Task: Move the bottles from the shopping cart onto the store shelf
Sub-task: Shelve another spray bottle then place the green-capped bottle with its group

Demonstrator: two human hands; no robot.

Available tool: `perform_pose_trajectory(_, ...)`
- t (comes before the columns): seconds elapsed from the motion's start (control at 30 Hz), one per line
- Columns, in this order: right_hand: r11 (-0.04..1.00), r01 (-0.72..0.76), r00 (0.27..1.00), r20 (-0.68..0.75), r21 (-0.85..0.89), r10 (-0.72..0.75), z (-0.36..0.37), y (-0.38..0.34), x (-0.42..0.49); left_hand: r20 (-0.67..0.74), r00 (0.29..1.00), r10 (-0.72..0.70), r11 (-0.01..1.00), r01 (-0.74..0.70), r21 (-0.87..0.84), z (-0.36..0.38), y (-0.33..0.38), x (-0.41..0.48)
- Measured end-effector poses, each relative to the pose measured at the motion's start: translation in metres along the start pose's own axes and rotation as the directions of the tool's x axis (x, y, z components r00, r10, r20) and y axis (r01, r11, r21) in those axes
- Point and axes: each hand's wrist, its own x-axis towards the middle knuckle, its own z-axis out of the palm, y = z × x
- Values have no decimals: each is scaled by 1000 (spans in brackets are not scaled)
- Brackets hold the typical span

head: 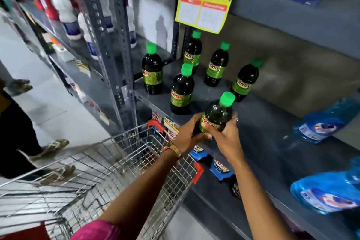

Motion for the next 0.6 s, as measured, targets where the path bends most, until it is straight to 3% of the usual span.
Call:
perform_pose_trajectory(0.07, 999, 9, 1000, -1, -48, -9, -9, 5, 6, 70, 997, -13, 999, 10, 41, 11, -2, 6)
perform_pose_trajectory(0.2, 999, 1, 1000, -17, -52, -2, -27, 16, 15, 140, 990, -16, 956, -26, 291, 20, -11, 16)
perform_pose_trajectory(0.43, 997, -82, 991, -104, 9, 83, -22, 35, 1, 32, 996, 81, 919, -87, 385, 30, -31, 17)
perform_pose_trajectory(0.6, 993, -107, 992, -71, -44, 104, -14, 55, -10, 14, 991, 132, 900, -126, 416, 30, -40, 11)
